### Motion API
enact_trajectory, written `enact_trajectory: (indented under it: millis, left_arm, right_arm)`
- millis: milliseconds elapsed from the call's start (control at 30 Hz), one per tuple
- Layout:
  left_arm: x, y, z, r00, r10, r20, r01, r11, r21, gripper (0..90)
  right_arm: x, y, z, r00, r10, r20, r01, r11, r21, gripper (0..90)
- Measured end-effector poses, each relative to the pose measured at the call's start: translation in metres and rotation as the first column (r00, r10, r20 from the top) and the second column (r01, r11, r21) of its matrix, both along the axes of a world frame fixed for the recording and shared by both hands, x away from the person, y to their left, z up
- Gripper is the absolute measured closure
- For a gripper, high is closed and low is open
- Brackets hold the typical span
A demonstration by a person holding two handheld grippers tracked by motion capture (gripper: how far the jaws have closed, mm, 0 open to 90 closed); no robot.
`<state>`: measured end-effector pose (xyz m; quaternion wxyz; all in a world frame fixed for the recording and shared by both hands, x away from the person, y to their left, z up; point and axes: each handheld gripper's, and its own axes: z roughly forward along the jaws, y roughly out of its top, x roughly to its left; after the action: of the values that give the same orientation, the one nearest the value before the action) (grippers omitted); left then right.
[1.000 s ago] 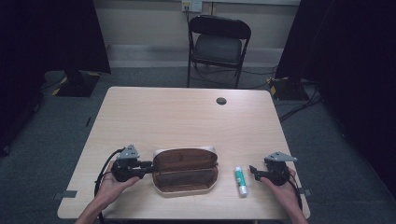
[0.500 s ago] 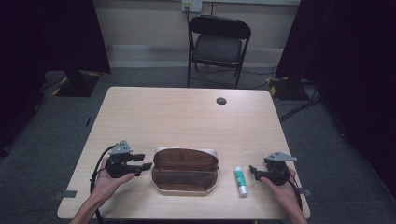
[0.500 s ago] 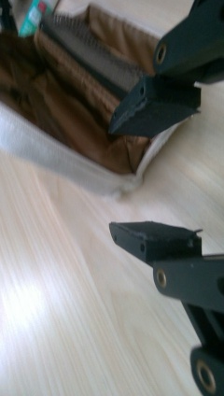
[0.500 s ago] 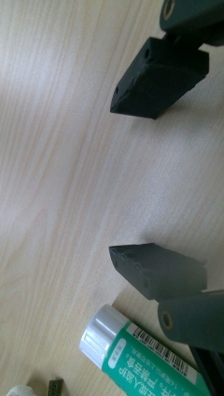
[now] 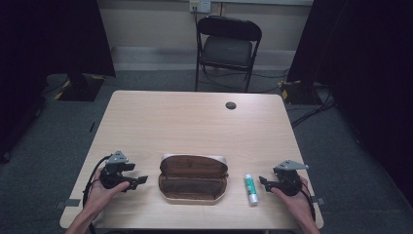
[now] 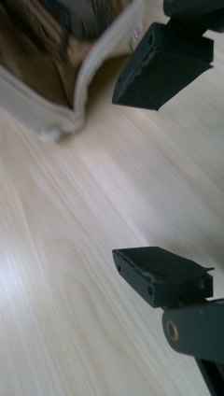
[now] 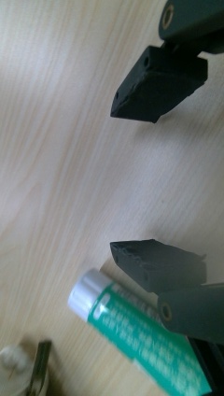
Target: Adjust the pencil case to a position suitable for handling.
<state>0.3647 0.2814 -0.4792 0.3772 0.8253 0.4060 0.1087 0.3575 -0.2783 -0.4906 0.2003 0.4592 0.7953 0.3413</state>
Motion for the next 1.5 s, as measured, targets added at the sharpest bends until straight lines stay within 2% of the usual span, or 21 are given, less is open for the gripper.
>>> enact_trajectory:
  millis: [100, 233, 333, 400, 467, 567, 667, 867, 1133, 1200, 1233, 1267, 1300, 1500]
  left_arm:
    - [0.001, 0.006, -0.004, 0.9995, 0.030, -0.004, -0.030, 0.9996, -0.003, 21.6]
    - [0.002, 0.009, -0.010, 0.9979, 0.065, -0.008, -0.064, 0.9967, 0.051, 21.5]
    - [0.003, 0.010, -0.014, 0.9984, 0.051, 0.023, -0.053, 0.9949, 0.086, 19.5]
    - [0.003, 0.008, -0.016, 0.9960, 0.067, 0.058, -0.074, 0.9905, 0.116, 18.9]
    - [0.004, 0.007, -0.018, 0.9957, 0.068, 0.062, -0.074, 0.9908, 0.113, 15.0]
    - [0.004, 0.006, -0.019, 0.9949, 0.070, 0.072, -0.077, 0.9918, 0.102, 13.7]
    - [0.005, 0.007, -0.023, 0.9931, 0.067, 0.096, -0.076, 0.9934, 0.086, 8.6]
    - [0.006, 0.007, -0.023, 0.9931, 0.072, 0.093, -0.080, 0.9932, 0.085, 6.9]
    - [0.006, 0.006, -0.024, 0.9928, 0.079, 0.091, -0.086, 0.9928, 0.083, 6.4]
    - [0.005, 0.006, -0.023, 0.9925, 0.081, 0.091, -0.090, 0.9919, 0.090, 6.4]
    - [0.005, 0.006, -0.024, 0.9920, 0.085, 0.093, -0.093, 0.9926, 0.078, 6.4]
    - [0.005, 0.006, -0.023, 0.9926, 0.082, 0.090, -0.091, 0.9914, 0.095, 6.4]
    - [0.005, 0.006, -0.024, 0.9920, 0.083, 0.095, -0.091, 0.9924, 0.083, 6.4]
    - [0.005, 0.006, -0.023, 0.9923, 0.083, 0.092, -0.091, 0.9920, 0.088, 6.4]
  right_arm:
    - [-0.005, 0.002, 0.007, 0.9998, 0.009, 0.017, -0.009, 1.000, 0.026, 29.7]
    - [-0.014, 0.009, 0.017, 0.9986, 0.041, 0.034, -0.043, 0.997, 0.056, 31.4]
    - [-0.019, 0.016, 0.023, 0.9961, 0.072, 0.052, -0.075, 0.995, 0.064, 32.9]
    - [-0.023, 0.022, 0.026, 0.9945, 0.088, 0.056, -0.092, 0.994, 0.060, 33.4]
    - [-0.025, 0.028, 0.027, 0.9922, 0.112, 0.055, -0.115, 0.992, 0.058, 34.9]
    - [-0.027, 0.035, 0.028, 0.9892, 0.135, 0.058, -0.138, 0.988, 0.063, 36.0]
    - [-0.029, 0.040, 0.028, 0.9858, 0.161, 0.048, -0.164, 0.984, 0.073, 37.0]
    - [-0.029, 0.046, 0.023, 0.9826, 0.185, 0.012, -0.186, 0.980, 0.074, 38.4]
    - [-0.029, 0.049, 0.017, 0.9819, 0.189, -0.019, -0.188, 0.981, 0.040, 41.6]
    - [-0.029, 0.050, 0.016, 0.9820, 0.187, -0.027, -0.186, 0.982, 0.032, 44.2]
    - [-0.029, 0.050, 0.015, 0.9818, 0.188, -0.030, -0.187, 0.982, 0.022, 45.5]
    - [-0.029, 0.051, 0.015, 0.9820, 0.186, -0.032, -0.186, 0.983, 0.014, 47.7]
    - [-0.029, 0.050, 0.015, 0.9824, 0.184, -0.034, -0.183, 0.983, 0.011, 48.9]
    - [-0.026, 0.050, 0.014, 0.9844, 0.166, -0.058, -0.166, 0.986, 0.006, 57.4]
